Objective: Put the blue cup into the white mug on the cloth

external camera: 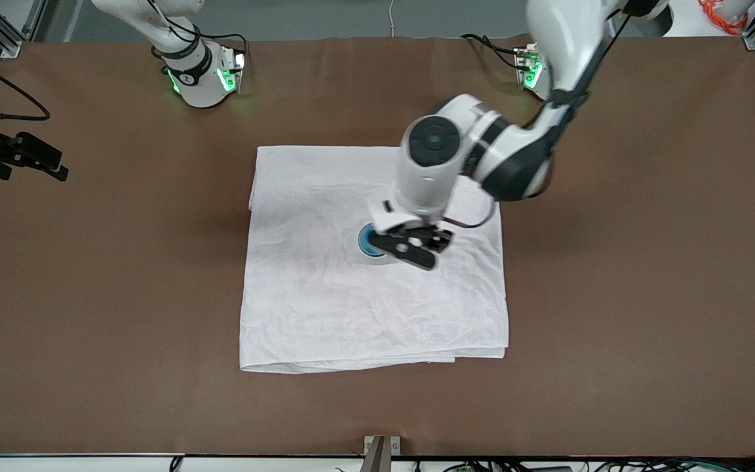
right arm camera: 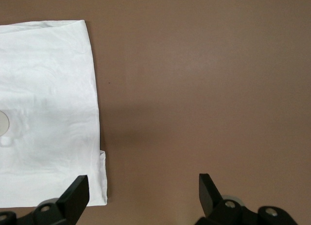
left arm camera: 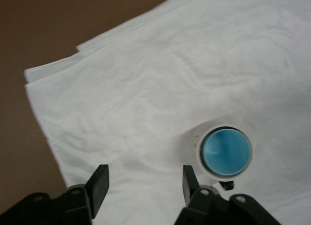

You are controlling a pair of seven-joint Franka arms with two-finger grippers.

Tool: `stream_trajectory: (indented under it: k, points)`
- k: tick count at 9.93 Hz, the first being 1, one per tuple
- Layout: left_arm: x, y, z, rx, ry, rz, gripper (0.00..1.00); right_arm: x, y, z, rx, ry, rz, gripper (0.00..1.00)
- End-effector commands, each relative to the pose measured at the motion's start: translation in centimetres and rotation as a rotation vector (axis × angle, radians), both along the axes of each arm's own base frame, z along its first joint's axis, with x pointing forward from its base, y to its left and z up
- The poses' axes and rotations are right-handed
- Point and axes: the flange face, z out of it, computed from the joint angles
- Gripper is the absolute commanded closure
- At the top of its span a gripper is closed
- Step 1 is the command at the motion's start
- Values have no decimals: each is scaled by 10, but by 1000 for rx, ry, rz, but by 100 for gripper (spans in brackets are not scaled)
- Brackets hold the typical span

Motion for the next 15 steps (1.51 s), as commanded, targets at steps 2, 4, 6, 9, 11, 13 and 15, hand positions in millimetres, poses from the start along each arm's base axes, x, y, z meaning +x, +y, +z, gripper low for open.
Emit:
stream_trajectory:
  k: [2, 4, 6, 9, 11, 13, 15]
  points:
    - [45, 142, 69, 10, -32, 170, 1, -4, -2, 0, -7, -6, 5, 1]
    - [65, 240, 85, 27, 4, 281, 1, -4, -2, 0, -7, -6, 5, 1]
    - [59, 333, 150, 33, -71, 261, 1, -4, -2, 0, -7, -6, 5, 1]
    - [26, 378, 203, 8, -86, 346, 1, -4, -2, 0, -7, -6, 5, 1]
    - [10, 388, 205, -6, -73, 334, 1, -4, -2, 0, -7, -6, 5, 1]
    - [-9, 406, 202, -16, -67, 365, 1, -4, -3, 0, -7, -6, 3, 1]
    - [-28, 401, 194, -13, -41, 365, 1, -4, -4, 0, -8, -7, 3, 1]
